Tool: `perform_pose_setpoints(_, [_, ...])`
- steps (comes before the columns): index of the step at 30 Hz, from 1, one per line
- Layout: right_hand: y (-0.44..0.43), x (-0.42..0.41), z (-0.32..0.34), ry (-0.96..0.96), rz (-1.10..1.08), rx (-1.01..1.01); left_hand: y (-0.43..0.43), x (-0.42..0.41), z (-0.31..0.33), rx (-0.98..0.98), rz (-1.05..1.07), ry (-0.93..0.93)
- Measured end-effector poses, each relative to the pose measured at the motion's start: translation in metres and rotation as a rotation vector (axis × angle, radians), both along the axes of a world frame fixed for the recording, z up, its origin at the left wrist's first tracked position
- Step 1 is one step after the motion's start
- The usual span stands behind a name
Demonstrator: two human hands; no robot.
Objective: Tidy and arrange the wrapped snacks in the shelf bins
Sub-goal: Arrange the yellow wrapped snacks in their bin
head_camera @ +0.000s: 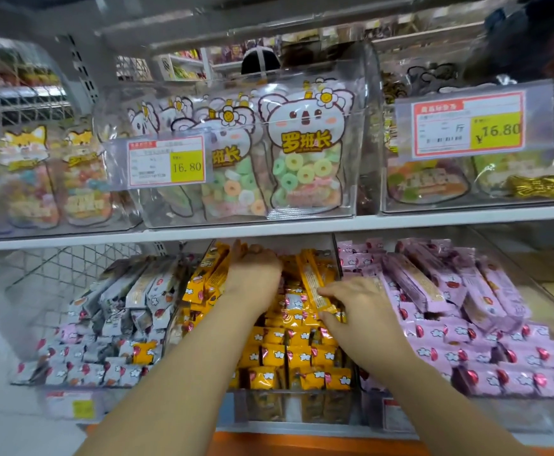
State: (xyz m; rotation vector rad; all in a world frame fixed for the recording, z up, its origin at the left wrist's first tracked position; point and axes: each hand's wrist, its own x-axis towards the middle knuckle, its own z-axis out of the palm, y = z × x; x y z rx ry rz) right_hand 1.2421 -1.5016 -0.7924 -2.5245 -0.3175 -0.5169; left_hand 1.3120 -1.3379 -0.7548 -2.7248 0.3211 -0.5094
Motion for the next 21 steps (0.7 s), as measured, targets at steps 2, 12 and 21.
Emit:
perform_pose_setpoints(2, [-0.001, 0.001, -0.001, -0.017, 0.016, 0.024, -0.001, 0.008, -0.005, -0.019, 0.033, 0.078])
perform_pose_setpoints(12, [-0.002, 0.001, -0.003, -0.039, 0.019, 0.04, 0.005, 0.012, -0.006, -0.224, 0.005, 0.178])
perform_pose_setpoints(21, [-0.001, 0.001, -0.005, -0.039, 0.01, 0.047, 0.018, 0.004, -0.001, -0.445, -0.117, -0.023])
